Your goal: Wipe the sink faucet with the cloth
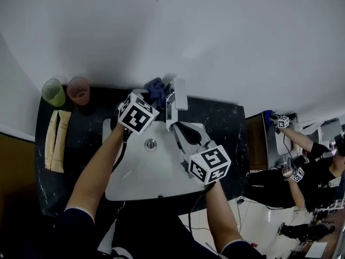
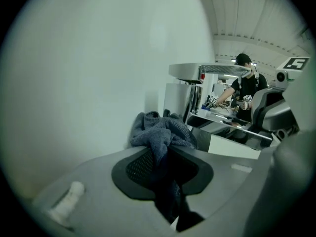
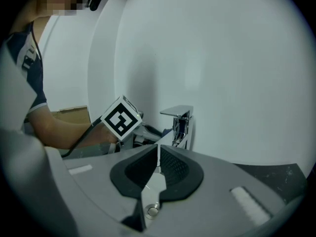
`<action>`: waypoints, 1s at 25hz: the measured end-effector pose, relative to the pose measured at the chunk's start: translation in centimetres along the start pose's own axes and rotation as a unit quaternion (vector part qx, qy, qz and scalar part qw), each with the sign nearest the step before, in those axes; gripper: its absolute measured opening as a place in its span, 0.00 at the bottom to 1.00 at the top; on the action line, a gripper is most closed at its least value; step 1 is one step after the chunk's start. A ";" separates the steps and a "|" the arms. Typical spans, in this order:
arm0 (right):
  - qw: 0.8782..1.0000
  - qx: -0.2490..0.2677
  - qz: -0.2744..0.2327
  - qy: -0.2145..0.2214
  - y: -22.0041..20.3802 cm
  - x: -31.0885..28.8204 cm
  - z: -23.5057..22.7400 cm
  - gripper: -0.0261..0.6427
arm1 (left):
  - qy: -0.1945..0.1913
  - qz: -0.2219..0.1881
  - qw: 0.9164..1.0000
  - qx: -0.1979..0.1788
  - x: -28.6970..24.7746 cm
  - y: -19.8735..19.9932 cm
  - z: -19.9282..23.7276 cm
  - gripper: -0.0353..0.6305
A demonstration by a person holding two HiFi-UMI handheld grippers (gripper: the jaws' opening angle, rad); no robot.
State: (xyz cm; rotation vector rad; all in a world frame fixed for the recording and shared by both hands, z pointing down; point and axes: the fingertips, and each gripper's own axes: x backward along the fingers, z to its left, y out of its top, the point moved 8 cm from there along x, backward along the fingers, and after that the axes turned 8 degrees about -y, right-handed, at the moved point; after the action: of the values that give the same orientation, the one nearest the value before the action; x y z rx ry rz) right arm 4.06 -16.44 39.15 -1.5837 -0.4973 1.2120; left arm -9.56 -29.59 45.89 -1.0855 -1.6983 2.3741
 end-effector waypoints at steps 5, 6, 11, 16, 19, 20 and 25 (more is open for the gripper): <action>1.000 -0.001 -0.001 0.000 0.0 0.0 0.0 0.07 | -0.028 0.029 0.999 -0.019 0.2 -0.5 -1.4 0.17; 1.000 -0.001 -0.001 0.000 0.0 0.0 0.0 0.07 | -0.029 0.021 0.999 -0.018 0.4 -0.3 -1.4 0.17; 1.000 -0.002 -0.003 0.001 0.0 0.0 0.0 0.07 | 0.016 -0.001 1.000 -0.007 0.0 0.5 0.2 0.17; 1.000 -0.004 -0.007 0.008 -0.1 0.0 -0.2 0.07 | 0.027 0.043 0.999 -0.018 -1.0 -0.5 -0.2 0.17; 1.000 -0.006 -0.011 0.017 -0.2 0.0 -0.3 0.07 | 0.023 0.049 0.998 -0.027 -0.7 -1.0 -1.3 0.17; 1.000 -0.007 -0.013 0.020 -0.2 -0.1 -0.4 0.06 | 0.024 0.049 0.998 -0.028 -0.5 -1.2 -1.7 0.17; 0.999 -0.011 -0.020 0.047 -0.3 -0.3 -0.9 0.05 | 0.026 0.032 0.999 -0.021 -0.1 -1.7 -3.9 0.17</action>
State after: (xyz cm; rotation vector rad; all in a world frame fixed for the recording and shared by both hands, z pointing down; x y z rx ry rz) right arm 4.75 -17.03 39.51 -1.6333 -0.4808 1.1014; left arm -7.93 -25.75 46.70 -1.2149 -1.7294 2.3351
